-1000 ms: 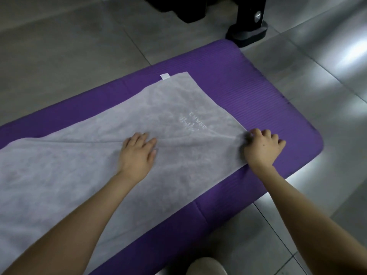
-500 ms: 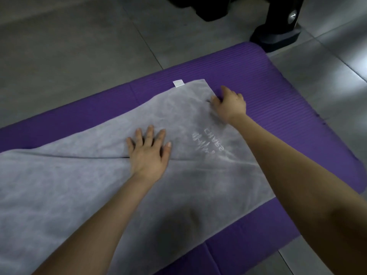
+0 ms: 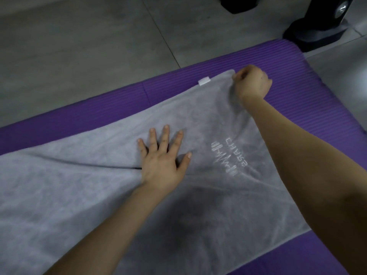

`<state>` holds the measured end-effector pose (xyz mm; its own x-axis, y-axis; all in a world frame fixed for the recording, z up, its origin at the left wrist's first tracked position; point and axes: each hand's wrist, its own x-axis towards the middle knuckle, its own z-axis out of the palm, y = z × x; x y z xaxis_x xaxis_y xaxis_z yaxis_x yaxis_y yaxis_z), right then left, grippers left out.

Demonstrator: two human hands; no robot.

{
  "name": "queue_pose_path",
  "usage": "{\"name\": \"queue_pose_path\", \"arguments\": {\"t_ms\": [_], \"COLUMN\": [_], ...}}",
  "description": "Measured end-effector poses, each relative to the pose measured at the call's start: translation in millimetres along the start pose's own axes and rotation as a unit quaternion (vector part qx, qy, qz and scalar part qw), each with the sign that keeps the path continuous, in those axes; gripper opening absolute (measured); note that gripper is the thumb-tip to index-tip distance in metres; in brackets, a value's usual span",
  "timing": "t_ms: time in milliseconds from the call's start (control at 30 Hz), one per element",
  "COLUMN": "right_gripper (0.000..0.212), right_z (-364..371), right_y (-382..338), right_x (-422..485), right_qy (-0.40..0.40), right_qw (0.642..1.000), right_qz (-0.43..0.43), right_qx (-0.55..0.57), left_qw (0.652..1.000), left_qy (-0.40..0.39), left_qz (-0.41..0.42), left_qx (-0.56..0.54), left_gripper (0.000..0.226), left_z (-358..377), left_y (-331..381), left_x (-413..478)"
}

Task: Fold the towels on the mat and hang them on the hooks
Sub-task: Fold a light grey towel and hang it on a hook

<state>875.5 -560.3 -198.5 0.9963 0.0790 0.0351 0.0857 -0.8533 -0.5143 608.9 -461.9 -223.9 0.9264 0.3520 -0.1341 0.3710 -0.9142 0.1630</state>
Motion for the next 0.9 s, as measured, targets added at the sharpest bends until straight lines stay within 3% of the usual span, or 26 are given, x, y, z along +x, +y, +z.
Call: {"name": "queue_pose_path", "arguments": {"t_ms": [100,200,333,433,533,633,800,900], "right_gripper": [0.016,0.021,0.029,0.037,0.041,0.042,0.036,0.024], "right_z": [-4.2,0.7,-4.0,-27.4,-58.4,-86.2,-109.8,-117.1], "right_y": [-2.2,2.4,19.7,47.9,89.6,127.0,157.3,141.9], "right_x": [14.3,18.3,3.9,-32.5,-87.9,-145.9,-199.2,-213.1], "right_qy": [0.021,-0.013,-0.035,-0.026,-0.036,-0.038,-0.063,-0.066], "right_qw": [0.999,0.999,0.999,0.999,0.997,0.992,0.981,0.99], "right_qz": [0.034,0.047,0.008,-0.029,-0.031,-0.009,0.074,0.057], "right_qx": [-0.012,-0.014,0.027,-0.011,-0.065,-0.123,-0.169,-0.111], "left_qw": [0.999,0.998,0.997,0.999,0.999,0.997,0.982,0.95], "left_qy": [-0.027,-0.057,-0.069,-0.053,-0.028,0.018,0.075,0.065], "left_qz": [-0.027,-0.027,-0.011,-0.002,0.03,0.051,0.007,-0.082], "left_qx": [0.006,0.015,0.03,0.013,-0.022,-0.062,-0.176,-0.293], "left_gripper": [0.071,0.063,0.062,0.065,0.073,0.061,0.052,0.033], "left_z": [-4.6,-6.7,-5.5,-9.5,-12.6,-13.9,-31.6,-51.4], "left_y": [-0.3,1.2,-4.1,-9.4,-8.9,-7.3,-14.1,-25.6], "left_x": [20.9,35.0,33.8,29.3,15.6,-5.2,-49.2,-73.3]}}
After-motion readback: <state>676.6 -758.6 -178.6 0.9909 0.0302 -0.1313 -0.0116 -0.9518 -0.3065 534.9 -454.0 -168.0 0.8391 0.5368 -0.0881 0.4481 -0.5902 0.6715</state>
